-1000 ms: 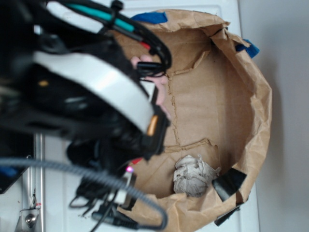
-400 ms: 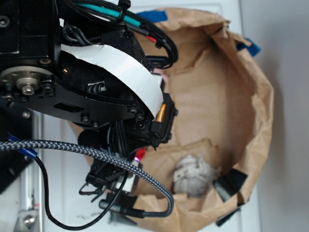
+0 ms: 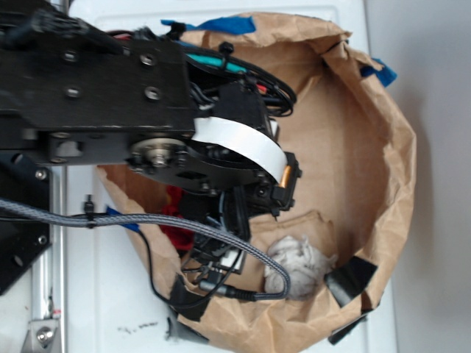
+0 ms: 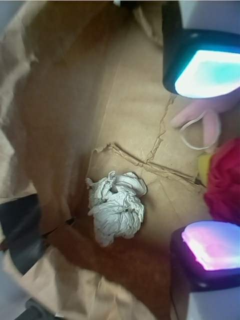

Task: Grab the white paper.

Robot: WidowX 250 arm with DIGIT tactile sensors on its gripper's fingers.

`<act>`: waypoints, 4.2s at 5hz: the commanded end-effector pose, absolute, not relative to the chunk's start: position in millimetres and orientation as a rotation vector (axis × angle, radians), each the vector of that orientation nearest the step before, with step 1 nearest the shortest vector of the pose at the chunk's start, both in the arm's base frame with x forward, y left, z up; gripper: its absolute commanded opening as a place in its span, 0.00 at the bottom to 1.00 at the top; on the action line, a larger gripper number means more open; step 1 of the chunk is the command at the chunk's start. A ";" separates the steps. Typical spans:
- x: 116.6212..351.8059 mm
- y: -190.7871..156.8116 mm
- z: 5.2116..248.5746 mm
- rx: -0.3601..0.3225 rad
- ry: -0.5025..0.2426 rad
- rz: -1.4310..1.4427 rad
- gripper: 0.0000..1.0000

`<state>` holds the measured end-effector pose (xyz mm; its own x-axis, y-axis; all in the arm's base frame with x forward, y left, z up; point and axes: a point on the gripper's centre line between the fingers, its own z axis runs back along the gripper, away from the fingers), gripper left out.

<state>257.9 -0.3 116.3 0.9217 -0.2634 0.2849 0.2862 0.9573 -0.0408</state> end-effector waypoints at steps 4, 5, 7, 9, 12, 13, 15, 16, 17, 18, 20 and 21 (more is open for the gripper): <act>281.6 -39.3 65.0 -0.070 -0.347 -0.382 1.00; 287.6 -50.2 60.9 -0.120 -0.339 -0.398 1.00; 299.9 -58.9 58.5 -0.196 -0.453 -0.464 1.00; 321.0 -64.9 53.3 -0.153 -0.468 -0.453 1.00; 317.0 -56.7 43.8 -0.153 -0.442 -0.413 0.00; 311.4 -49.6 52.1 -0.150 -0.438 -0.391 0.00; 277.0 -12.2 90.8 -0.134 -0.384 -0.255 0.00; 259.1 5.1 119.8 -0.169 -0.409 -0.210 0.00; 246.7 12.7 145.3 -0.127 -0.363 -0.124 0.00; 237.7 21.0 169.8 -0.099 -0.261 -0.086 0.00; 249.9 32.2 183.7 -0.035 -0.207 0.038 0.00; 256.4 28.8 179.4 -0.016 -0.192 0.056 0.00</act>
<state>246.9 36.1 161.5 0.9887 0.0607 0.1374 -0.0561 0.9977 -0.0376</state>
